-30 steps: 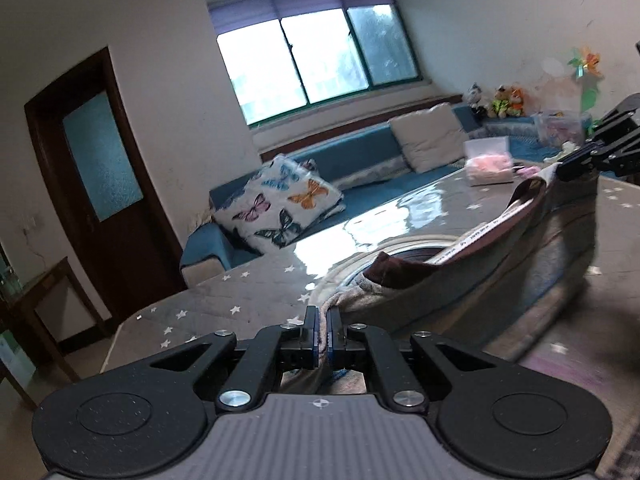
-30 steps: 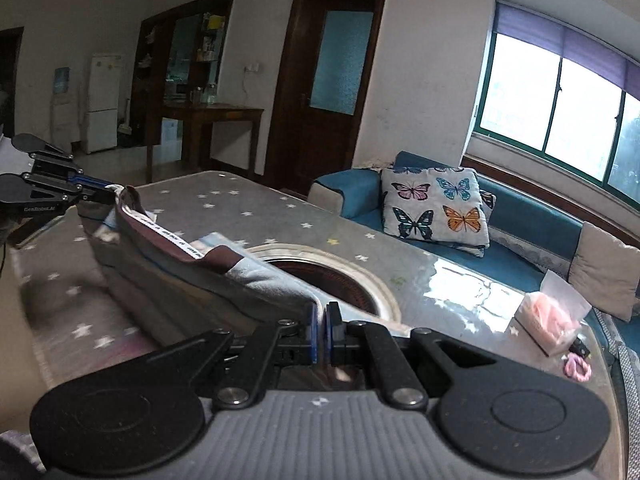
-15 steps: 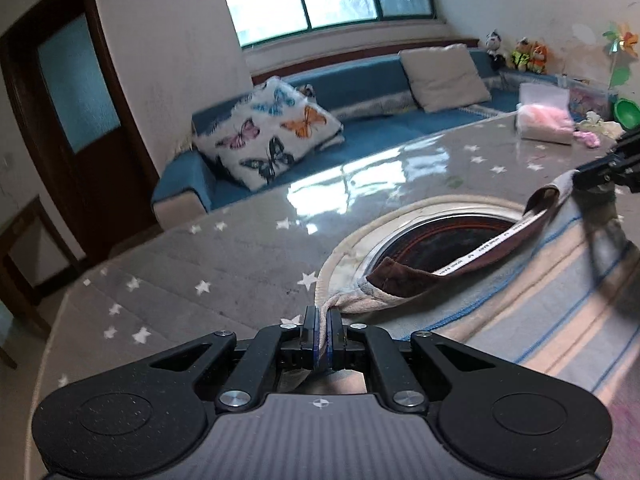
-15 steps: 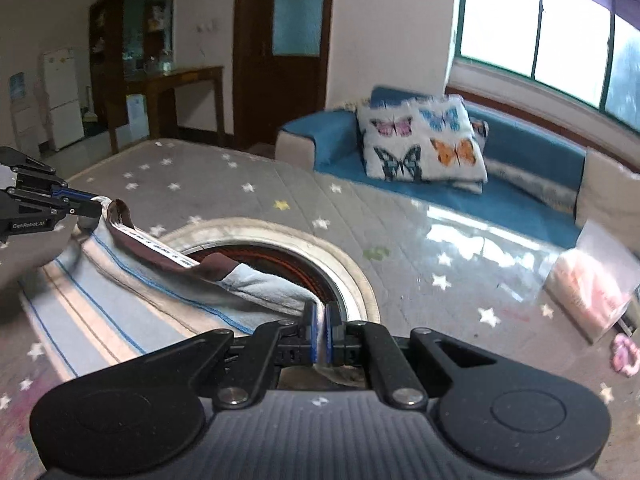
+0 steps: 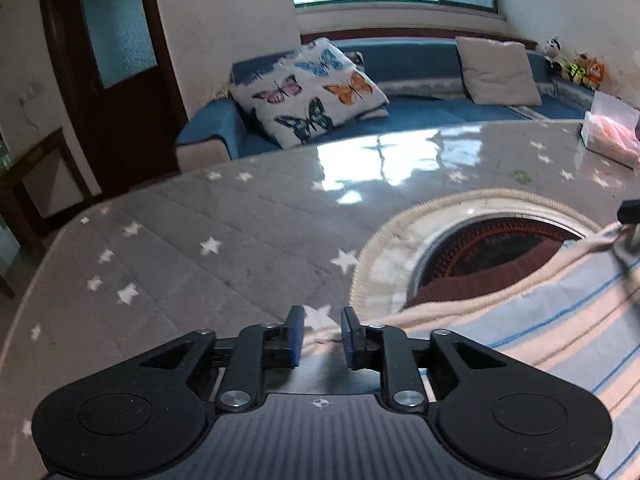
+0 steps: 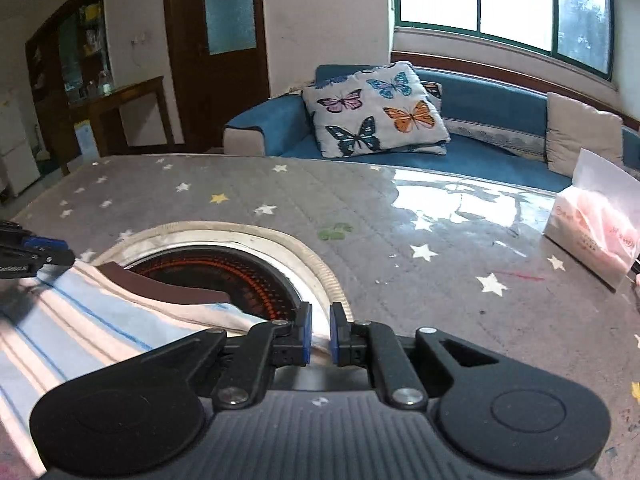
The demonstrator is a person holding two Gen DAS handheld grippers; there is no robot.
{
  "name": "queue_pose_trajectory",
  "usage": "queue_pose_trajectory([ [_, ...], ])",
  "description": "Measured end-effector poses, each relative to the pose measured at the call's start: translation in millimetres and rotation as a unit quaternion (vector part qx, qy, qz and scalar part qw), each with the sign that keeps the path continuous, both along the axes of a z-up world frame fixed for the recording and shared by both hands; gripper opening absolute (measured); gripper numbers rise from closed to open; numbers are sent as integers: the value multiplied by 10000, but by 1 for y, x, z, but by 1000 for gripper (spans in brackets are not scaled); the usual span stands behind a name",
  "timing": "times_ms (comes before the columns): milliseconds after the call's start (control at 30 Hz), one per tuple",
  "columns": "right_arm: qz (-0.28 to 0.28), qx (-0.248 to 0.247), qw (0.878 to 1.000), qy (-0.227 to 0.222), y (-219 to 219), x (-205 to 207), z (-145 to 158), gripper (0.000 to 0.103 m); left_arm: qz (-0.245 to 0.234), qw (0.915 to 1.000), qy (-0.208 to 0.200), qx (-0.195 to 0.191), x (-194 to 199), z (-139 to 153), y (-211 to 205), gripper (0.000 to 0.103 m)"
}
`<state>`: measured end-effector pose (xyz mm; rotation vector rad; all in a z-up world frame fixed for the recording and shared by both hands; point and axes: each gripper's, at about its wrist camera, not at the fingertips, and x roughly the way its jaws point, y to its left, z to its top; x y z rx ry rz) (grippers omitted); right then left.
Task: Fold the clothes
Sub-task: 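Lift the hem with both grippers and fold it over toward the collar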
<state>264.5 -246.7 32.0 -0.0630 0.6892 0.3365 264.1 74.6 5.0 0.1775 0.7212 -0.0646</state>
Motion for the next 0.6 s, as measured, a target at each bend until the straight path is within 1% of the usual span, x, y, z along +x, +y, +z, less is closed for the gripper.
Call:
queue_pose_trajectory([
  [33,88,27,10000,18,0,-1,3,8,-4,10000,-44,-37,-2,4,-1,28],
  [100,264,15,9996,29,4,-7,6,9,-33,9998,-119,-146,-6,11,-1,28],
  [167,432,39,9990,135,9,-10,4,9,-191,9993,-108,-317,-13,15,-3,28],
  [267,653,-22,9973,336,20,-12,-4,9,-523,9975,53,-482,-19,12,-11,28],
  [300,672,-40,9969,404,22,-10,-7,9,-599,9969,141,-493,-20,9,-13,28],
  [367,603,-28,9970,489,22,-4,-13,9,-646,9968,257,-399,-18,2,-13,28],
  [500,220,75,9982,551,7,7,-19,9,-315,9983,395,-284,-9,-12,2,28],
  [567,105,84,9983,566,0,11,-20,8,-135,9986,401,-325,-6,-17,13,28],
  [600,91,182,9980,595,-5,12,-21,8,-60,9985,379,-387,-4,-16,18,28],
])
